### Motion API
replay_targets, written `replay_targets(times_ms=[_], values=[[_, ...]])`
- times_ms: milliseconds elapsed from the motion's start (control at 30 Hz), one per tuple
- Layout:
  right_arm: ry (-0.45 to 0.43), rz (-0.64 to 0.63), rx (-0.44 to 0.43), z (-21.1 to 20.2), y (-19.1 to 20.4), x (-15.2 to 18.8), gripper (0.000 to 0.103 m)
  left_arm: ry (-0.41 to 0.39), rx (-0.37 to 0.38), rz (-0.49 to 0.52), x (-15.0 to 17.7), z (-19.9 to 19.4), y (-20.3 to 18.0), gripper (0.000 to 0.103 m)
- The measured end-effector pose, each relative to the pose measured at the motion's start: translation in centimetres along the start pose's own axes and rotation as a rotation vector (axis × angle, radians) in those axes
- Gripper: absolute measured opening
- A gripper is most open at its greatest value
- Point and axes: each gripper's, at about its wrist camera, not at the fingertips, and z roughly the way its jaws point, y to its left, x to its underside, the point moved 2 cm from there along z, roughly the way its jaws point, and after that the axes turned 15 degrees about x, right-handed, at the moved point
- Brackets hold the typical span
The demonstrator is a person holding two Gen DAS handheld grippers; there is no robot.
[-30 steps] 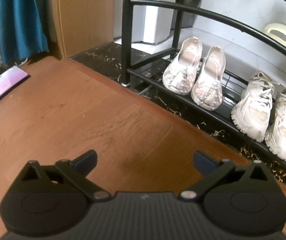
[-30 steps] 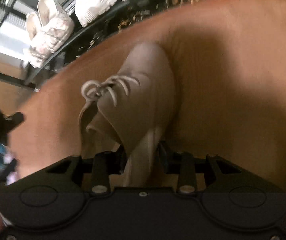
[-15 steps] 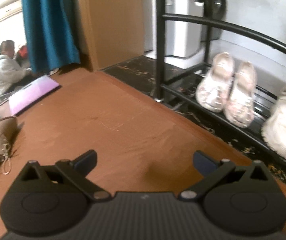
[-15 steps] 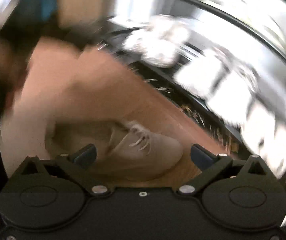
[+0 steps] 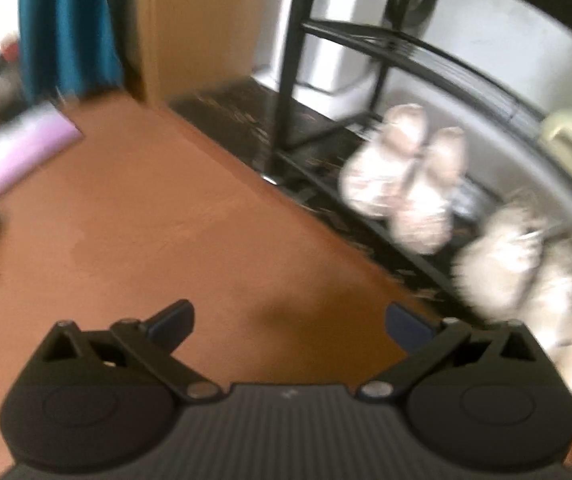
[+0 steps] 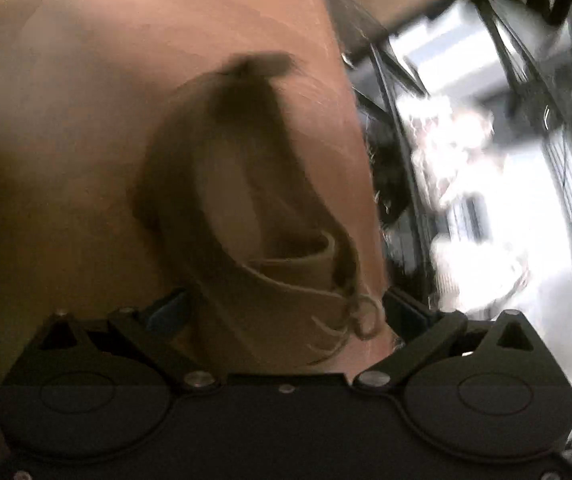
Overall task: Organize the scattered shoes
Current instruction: 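Carry the beige shoe with the right tool and stand it before the rack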
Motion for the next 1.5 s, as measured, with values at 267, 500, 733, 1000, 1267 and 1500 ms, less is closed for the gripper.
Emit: replay_targets(times_ms=[267,500,733,1000,1267,1500], values=[[0.244,0.260,-0.111,4.3,-1.8,1.7,0.102,0.015,0.100,0.018,-1.3,-1.6,0.9,0.102],[0.509,0.794,-0.082,3.6,-3.4,0.9,0.100,0.047,0.034,-0.043,-0.1,-0.3,3.4,0.102],[0.223,0.663,-0.151,1.1,-4.0,0.1,0.103,0.062,0.024,-0.072,0.2,0.2,4.8,0.102],[0.232,0.773,-0.186,4.7,-3.7,1.9,0.067,0.060,0.008,-0.070,0.2,0.2,5.2,0.102],[0.459,1.228,-0.160,3.5,-4.2,1.1,0.076,0.081,0.027,-0.067,0.9,0.2,5.0,0.102],[0.356,0.999,-0.043,3.9,-3.8,-2.4,0.080,0.081,0.031,-0.028,1.3,0.0,4.5,0.102]])
